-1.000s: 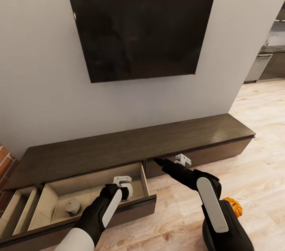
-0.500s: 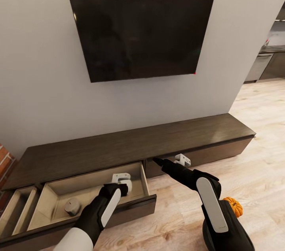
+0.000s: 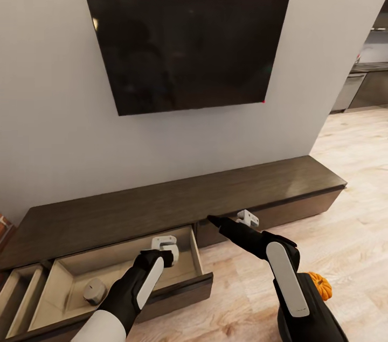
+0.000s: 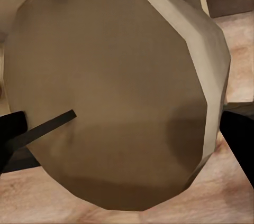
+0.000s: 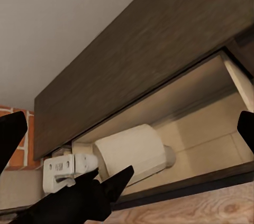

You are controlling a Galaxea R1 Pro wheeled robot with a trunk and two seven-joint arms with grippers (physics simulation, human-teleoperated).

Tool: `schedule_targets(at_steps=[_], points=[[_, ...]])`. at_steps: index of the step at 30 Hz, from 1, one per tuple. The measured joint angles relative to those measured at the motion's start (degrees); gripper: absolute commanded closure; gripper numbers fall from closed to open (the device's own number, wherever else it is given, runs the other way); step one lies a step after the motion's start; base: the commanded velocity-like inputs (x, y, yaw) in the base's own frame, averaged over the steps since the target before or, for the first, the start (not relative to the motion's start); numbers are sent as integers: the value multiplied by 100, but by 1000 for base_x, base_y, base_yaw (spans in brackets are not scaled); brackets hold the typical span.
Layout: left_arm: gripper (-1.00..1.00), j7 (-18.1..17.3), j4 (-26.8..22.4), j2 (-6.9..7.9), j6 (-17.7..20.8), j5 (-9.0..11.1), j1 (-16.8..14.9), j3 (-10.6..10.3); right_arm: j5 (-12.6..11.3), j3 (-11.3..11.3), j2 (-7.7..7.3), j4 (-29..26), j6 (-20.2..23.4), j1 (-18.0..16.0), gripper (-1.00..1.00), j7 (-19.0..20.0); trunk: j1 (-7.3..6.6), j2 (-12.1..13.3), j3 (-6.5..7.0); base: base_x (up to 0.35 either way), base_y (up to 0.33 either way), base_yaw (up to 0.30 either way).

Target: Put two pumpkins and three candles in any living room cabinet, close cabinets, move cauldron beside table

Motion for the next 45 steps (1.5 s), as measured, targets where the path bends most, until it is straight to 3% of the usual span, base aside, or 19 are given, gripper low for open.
schedule_targets(at_steps=[14,28,33,36,39,41,45], points=[[100,-1,0,0,-3,-7,0,-9,6,10,33,1,-6,0,-100,-6,1,0,0,23,0,0],[100,17,4,8,79,-117,-15,0,28,23,34,18,-16,0,-100,-6,308,-560,-251,0,0,0],[100,23,2,115,83,-140,-41,8,22,22,4,-2,2,0,-100,74,418,-761,-341,0,0,0],[100,26,14,155,80,-123,-78,9,15,-5,-17,-43,-1,31,-100,600,484,-881,-395,0,0,0],[100,30,23,170,78,-122,-85,9,-59,-146,-92,-76,-26,246,-100,1569,550,-1002,-449,0,0,0],[100,33,25,173,75,-120,-87,10,-45,-339,-214,-80,-32,308,-100,2122,594,-1082,-485,0,0,0],[100,36,26,176,72,-119,-87,10,-30,-804,-383,-83,-50,414,-100,2862,681,-1242,-557,0,0,0]])
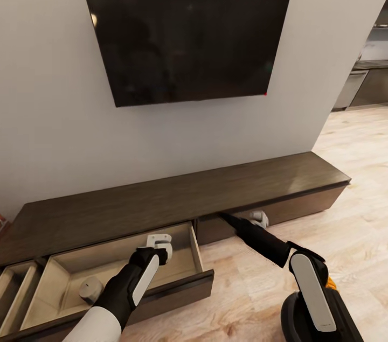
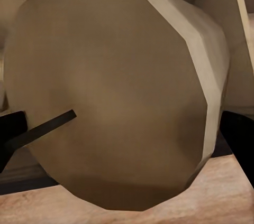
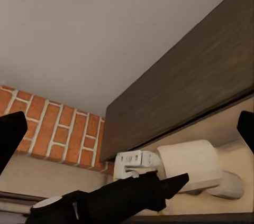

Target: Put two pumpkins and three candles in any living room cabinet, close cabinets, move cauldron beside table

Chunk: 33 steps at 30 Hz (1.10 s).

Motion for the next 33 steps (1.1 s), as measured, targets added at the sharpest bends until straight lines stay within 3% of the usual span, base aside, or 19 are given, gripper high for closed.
schedule_targets(at_steps=[5,24,33], points=[[100,-7,0,0,-1,1,0,0,-1,-112,-16,0,0,40,-100,150,110,-201,-90,0,0,0],[100,-8,1,9,-26,1,0,0,0,-107,-8,0,-9,43,-100,160,527,-963,-431,0,0,0],[100,-14,-90,9,150,2,-32,23,1,-96,26,0,-16,43,-100,152,725,-1324,-592,0,0,0]])
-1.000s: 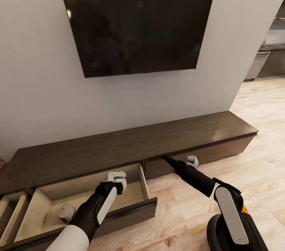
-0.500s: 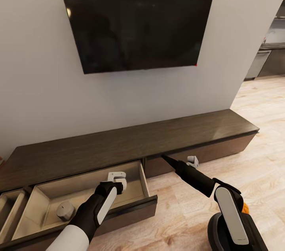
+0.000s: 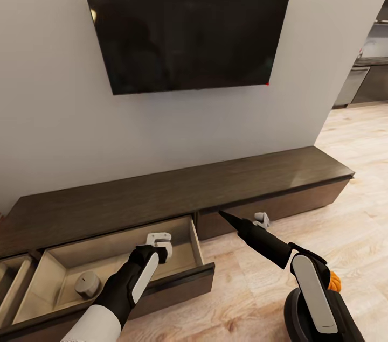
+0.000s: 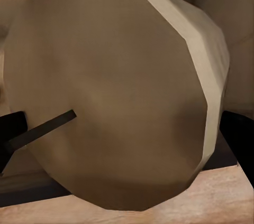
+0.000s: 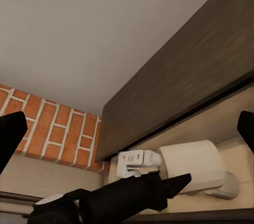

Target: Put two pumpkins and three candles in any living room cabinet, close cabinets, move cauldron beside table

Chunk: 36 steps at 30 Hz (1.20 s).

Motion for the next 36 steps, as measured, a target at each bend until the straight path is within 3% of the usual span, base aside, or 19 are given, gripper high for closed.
schedule_targets(at_steps=[5,8,11,29,36], points=[[100,13,-106,0,8,0,-4,22,3,1,5,0,-1,0,-100,-19,110,-201,-90,0,0,0],[100,231,-203,1,22,-12,-4,333,5,11,9,0,-40,0,-100,-40,176,-321,-144,0,0,0],[100,349,-226,1,23,3,-4,448,8,31,10,8,-145,0,-100,-48,242,-441,-198,0,0,0],[100,373,-235,-26,30,2,-4,445,13,36,19,26,-172,0,-100,-51,637,-1163,-521,0,0,0],[100,373,-235,-27,50,-4,-5,428,11,43,19,26,-178,0,-100,-58,638,-1165,-521,0,0,0]])
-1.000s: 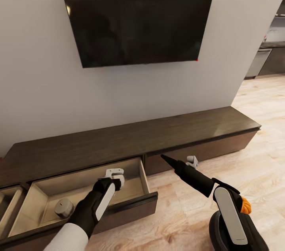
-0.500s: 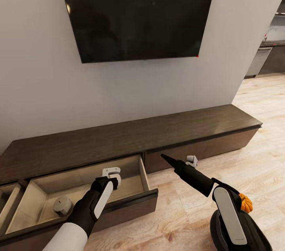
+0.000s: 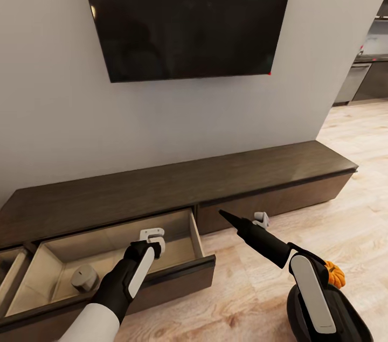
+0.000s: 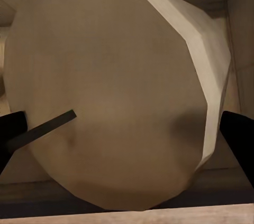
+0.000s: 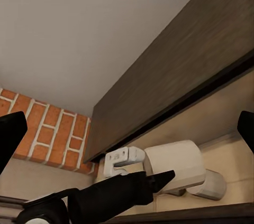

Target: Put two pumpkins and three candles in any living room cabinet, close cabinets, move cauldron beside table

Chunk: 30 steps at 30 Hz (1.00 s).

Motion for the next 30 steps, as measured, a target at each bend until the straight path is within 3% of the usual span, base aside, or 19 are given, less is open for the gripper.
schedule_targets(at_steps=[20,26,30], points=[[100,0,0,1,11,0,0,-23,0,10,8,0,0,0,-100,-2,0,0,0,73,0,0],[100,0,0,-8,203,1,0,-6,0,10,9,0,0,0,-100,-2,0,0,0,3,0,0],[100,0,0,-11,229,4,0,8,2,10,9,0,0,0,-100,-2,87,-159,-71,0,0,0]])
